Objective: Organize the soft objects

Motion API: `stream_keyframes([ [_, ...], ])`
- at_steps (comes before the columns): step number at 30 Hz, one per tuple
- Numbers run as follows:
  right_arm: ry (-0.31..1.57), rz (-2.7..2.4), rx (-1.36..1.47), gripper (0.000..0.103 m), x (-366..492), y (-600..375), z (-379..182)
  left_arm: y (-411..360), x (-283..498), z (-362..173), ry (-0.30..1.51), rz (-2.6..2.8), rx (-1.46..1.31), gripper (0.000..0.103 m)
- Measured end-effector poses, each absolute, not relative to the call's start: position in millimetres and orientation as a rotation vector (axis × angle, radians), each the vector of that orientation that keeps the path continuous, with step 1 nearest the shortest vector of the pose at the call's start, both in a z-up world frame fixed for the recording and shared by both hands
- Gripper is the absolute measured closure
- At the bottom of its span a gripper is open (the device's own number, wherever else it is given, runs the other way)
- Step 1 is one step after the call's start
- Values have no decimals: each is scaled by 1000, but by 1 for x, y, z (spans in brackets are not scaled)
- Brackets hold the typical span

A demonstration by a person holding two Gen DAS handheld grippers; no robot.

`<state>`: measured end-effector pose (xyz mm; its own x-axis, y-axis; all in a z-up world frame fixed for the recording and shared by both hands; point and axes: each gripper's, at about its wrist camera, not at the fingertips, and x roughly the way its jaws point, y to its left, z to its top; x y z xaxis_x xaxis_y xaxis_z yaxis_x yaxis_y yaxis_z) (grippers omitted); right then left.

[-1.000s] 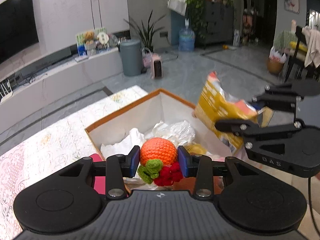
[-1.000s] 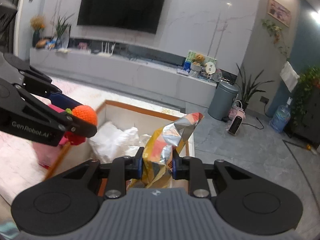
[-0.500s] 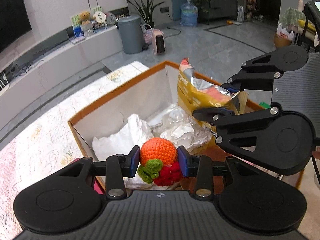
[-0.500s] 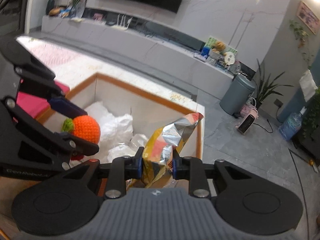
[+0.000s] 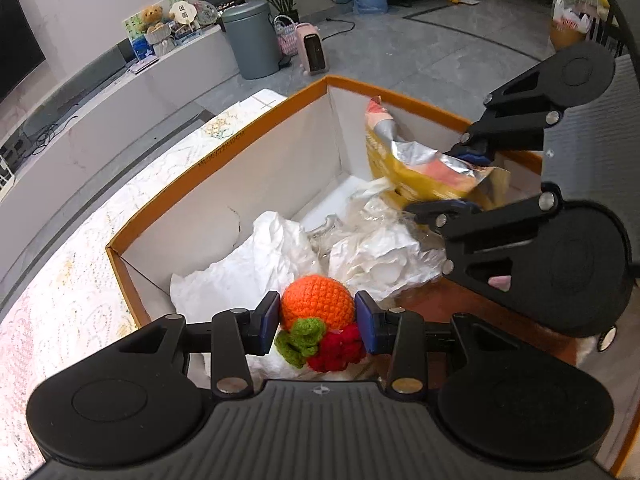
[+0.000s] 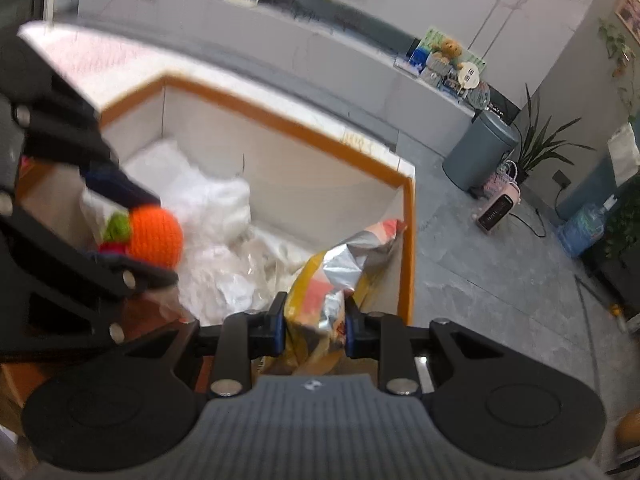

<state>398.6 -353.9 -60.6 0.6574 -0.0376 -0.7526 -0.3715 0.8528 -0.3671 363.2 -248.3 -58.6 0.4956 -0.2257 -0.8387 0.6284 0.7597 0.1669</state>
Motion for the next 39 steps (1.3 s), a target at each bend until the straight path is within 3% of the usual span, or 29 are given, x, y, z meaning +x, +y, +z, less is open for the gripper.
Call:
stream_keyframes([
  [6,843,191,-592,71,392,-348,-63,-245,357,-54,894,-549,498,47],
  [10,830,173,-572,50,384,-351,-52,-241,350,-42,860,-557,487,39],
  [13,827,168,-539,46,379,-353,-37,-238,344,-30,836,-565,494,31],
  [16,808,160,-528,38,368,-351,-22,-236,333,-15,807,-566,505,30],
  [31,701,108,-348,23,292,-322,69,-176,264,75,657,-509,444,30],
  [39,559,57,-168,15,231,-301,99,-122,203,103,401,-400,372,31],
])
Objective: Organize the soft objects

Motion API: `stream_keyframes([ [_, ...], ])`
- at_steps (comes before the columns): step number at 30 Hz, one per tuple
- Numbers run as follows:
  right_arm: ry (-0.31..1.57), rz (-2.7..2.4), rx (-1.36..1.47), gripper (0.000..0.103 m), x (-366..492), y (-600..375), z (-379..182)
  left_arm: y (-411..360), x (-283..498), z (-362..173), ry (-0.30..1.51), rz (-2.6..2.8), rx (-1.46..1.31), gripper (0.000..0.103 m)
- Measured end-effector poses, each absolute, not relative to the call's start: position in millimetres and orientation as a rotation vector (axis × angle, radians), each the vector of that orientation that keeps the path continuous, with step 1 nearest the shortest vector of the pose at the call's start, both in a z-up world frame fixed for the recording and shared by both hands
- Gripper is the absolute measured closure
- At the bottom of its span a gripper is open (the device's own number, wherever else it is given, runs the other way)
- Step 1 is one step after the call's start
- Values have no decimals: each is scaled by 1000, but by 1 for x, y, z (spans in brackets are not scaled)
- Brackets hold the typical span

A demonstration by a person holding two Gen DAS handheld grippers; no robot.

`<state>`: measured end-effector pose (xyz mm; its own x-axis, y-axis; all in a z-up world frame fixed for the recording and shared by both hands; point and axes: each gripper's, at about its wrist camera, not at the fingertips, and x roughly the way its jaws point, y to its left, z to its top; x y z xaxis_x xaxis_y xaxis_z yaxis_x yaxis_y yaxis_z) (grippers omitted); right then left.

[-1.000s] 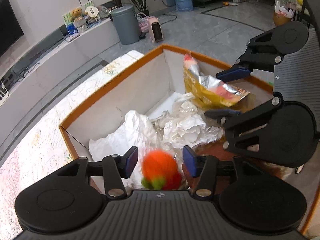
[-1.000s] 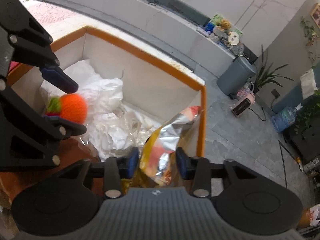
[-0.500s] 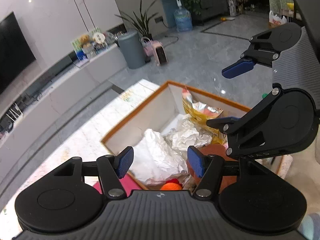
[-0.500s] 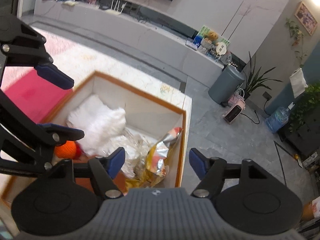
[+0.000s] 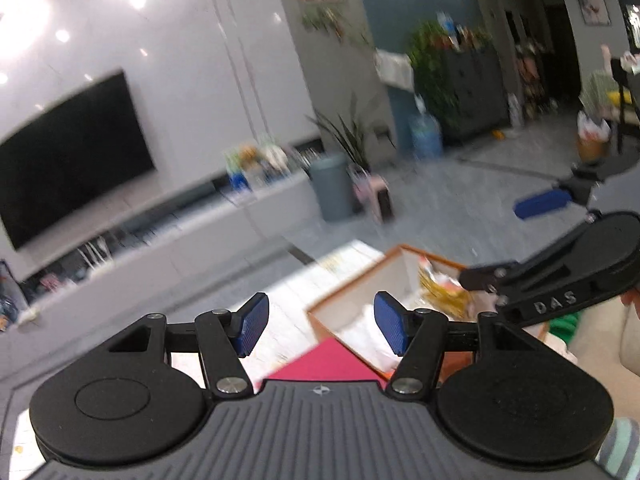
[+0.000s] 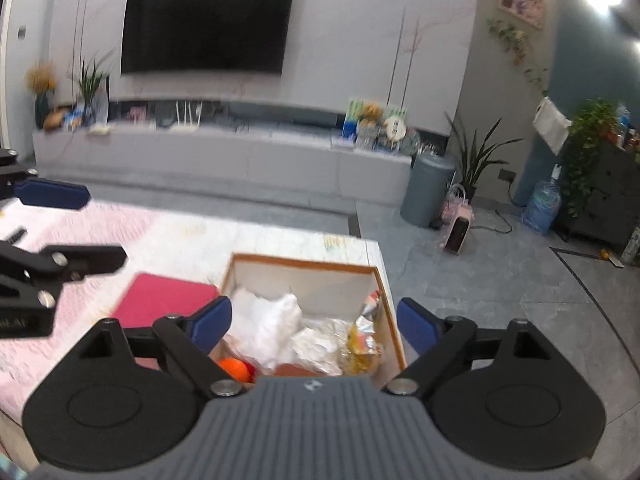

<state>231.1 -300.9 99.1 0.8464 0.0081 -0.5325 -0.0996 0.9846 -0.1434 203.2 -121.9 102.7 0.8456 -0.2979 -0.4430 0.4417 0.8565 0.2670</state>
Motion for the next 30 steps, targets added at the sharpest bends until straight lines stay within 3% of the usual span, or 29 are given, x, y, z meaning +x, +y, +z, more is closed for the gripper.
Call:
stream_keyframes([
  [10,507,75,-72,3,156,-264,105,-70,157,108,338,-275,215,31],
  [20,525,5,-2,3,100,-235,78,-48,112,100,344,-159,158,25],
  [24,552,-15,79,3,86,-238,63,-46,100,85,364,-128,158,17],
  [30,569,-68,43,3,74,-225,37,-37,89,51,446,-117,158,16],
])
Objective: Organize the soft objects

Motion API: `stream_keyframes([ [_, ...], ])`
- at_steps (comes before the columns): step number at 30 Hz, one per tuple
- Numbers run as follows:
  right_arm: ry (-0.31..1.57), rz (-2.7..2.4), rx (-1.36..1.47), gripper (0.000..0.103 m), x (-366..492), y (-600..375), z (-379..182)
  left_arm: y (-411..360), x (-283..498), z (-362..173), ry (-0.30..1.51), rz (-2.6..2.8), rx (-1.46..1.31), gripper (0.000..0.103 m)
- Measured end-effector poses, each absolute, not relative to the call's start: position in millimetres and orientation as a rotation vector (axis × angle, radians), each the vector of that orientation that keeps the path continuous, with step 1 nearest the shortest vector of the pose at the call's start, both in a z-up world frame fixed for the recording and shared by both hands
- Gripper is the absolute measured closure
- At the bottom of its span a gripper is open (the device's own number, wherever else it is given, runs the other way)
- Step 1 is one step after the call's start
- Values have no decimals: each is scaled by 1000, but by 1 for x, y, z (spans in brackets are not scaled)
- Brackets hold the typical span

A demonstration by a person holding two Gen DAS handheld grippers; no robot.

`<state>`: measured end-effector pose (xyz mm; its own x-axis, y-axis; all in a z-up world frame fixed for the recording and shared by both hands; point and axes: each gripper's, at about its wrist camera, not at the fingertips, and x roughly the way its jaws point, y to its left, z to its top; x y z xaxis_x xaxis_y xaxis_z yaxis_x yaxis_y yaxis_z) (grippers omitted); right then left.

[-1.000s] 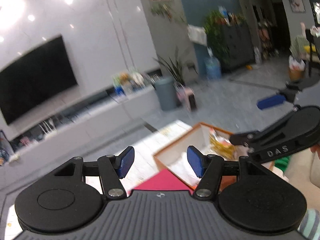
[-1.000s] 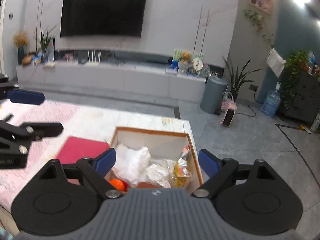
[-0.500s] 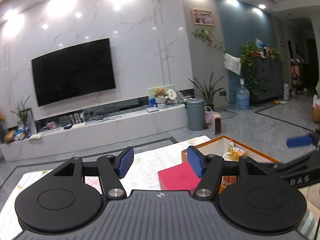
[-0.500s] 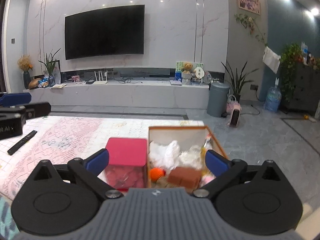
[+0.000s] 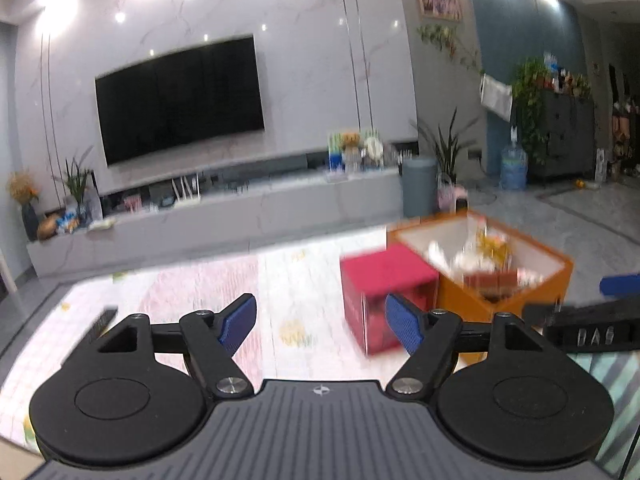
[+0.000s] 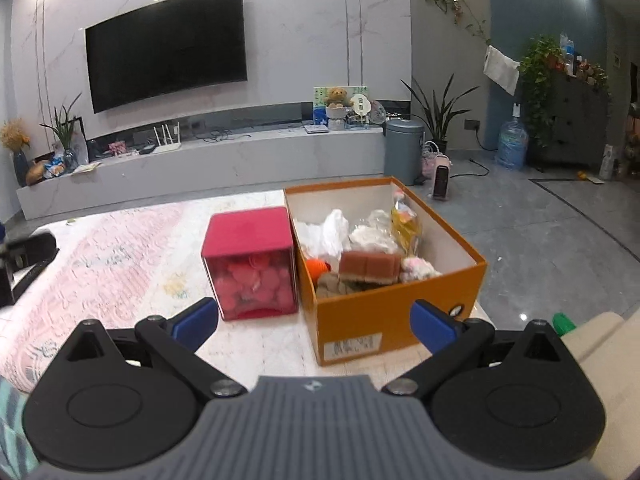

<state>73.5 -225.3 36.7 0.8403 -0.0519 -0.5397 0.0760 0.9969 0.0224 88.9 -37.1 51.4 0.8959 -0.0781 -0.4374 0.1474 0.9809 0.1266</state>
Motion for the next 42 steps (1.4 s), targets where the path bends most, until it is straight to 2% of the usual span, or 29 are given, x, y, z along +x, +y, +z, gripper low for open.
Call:
stream_keyframes([
  [7,609,-83,29,3,70,-214,6,-17,79,12,560,-88,105,16],
  [13,656,-81,-3,3,70,-206,-10,-12,76,5,584,-76,97,16],
  [42,620,-58,-54,3,63,-189,1,-21,71,4,606,-87,93,16],
])
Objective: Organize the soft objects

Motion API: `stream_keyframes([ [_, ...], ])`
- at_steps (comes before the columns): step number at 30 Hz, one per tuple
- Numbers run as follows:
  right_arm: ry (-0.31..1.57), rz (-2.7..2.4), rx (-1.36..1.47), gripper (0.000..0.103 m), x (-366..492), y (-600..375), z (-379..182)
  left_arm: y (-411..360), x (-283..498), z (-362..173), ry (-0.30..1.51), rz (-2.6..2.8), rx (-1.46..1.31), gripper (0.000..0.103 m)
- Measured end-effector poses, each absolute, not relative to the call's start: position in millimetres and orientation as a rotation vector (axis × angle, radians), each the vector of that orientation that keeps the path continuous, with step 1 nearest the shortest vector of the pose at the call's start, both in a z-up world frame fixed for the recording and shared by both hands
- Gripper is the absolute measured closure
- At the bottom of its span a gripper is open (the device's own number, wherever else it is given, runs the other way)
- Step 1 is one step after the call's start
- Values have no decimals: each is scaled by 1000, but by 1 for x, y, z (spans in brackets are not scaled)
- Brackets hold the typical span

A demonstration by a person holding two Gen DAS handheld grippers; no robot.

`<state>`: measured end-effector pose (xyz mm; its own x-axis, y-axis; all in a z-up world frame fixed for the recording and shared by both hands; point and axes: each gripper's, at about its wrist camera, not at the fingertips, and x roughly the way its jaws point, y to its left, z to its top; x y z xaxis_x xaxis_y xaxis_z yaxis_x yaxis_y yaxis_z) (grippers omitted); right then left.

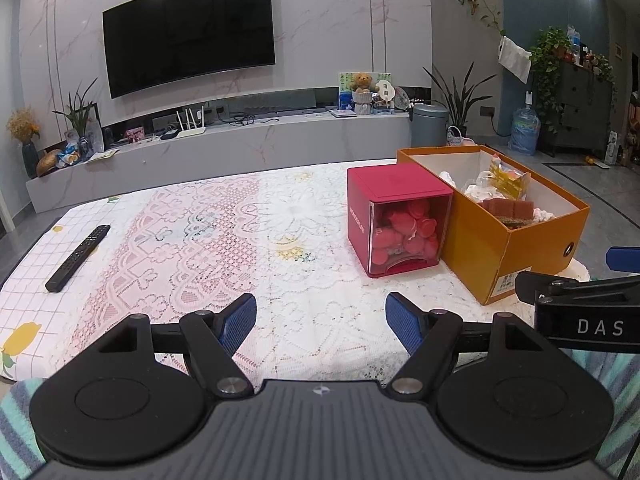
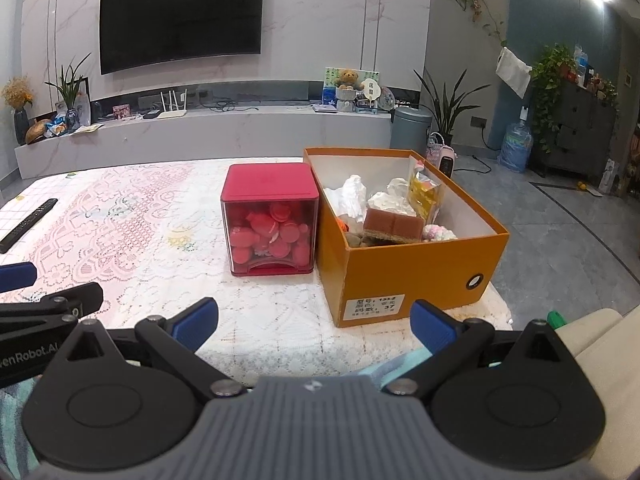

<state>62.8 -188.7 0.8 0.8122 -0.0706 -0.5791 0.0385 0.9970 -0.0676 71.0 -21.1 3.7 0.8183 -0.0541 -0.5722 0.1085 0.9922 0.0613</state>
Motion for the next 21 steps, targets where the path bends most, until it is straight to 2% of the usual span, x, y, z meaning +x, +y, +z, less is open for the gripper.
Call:
stream_keyframes([
  [21,621,-54,-58,3,63,-186,1,-19,70,5,620,-82,83,16],
])
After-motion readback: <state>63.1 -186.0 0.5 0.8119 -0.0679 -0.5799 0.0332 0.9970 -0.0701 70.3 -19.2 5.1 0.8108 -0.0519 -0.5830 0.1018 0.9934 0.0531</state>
